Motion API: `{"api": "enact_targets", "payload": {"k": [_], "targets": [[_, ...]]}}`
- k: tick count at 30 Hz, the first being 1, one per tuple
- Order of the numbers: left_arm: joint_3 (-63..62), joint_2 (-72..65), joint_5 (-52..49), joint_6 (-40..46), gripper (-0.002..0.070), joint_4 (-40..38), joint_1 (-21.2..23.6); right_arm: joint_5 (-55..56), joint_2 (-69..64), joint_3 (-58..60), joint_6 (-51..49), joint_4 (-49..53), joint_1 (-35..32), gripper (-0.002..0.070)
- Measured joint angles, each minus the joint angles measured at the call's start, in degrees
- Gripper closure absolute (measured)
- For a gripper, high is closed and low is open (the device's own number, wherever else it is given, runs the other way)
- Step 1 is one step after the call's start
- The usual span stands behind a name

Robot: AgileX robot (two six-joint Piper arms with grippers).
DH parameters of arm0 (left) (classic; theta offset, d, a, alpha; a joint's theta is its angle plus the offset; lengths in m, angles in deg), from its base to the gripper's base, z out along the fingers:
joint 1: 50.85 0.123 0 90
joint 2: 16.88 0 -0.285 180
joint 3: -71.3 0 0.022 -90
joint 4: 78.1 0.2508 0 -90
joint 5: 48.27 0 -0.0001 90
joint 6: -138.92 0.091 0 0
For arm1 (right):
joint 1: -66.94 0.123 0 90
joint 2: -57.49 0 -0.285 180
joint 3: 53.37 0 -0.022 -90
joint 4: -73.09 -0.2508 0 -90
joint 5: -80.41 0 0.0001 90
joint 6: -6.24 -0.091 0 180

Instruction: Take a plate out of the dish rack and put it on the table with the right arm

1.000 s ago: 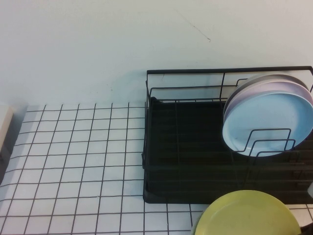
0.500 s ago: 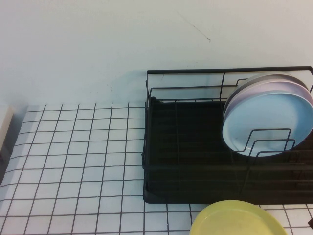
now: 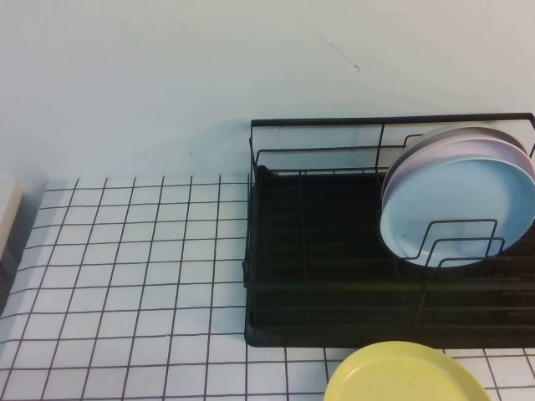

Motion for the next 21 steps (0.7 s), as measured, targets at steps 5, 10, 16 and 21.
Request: {"api": "enact_targets", "payload": {"k": [5, 10, 16, 21], "targets": [[0.0, 0.0, 0.0, 0.0, 0.0678, 0.0, 0.0, 2.63, 11.62, 0.74, 0.12, -2.34, 0.0, 0.0675], [0.0, 0.0, 0.0, 0.0, 0.0678, 0.0, 0.0, 0.15, 19.13, 2.51, 0.12, -4.56, 0.0, 0.0676], [0.0, 0.0, 0.0, 0.0, 0.0678, 0.0, 0.0, 0.03, 29.14, 4.23, 0.02, -5.02, 0.0, 0.0677], [0.0, 0.0, 0.0, 0.0, 0.0678, 0.0, 0.0, -2.93, 34.18, 4.23, -1.47, -4.1, 0.0, 0.0677]]}}
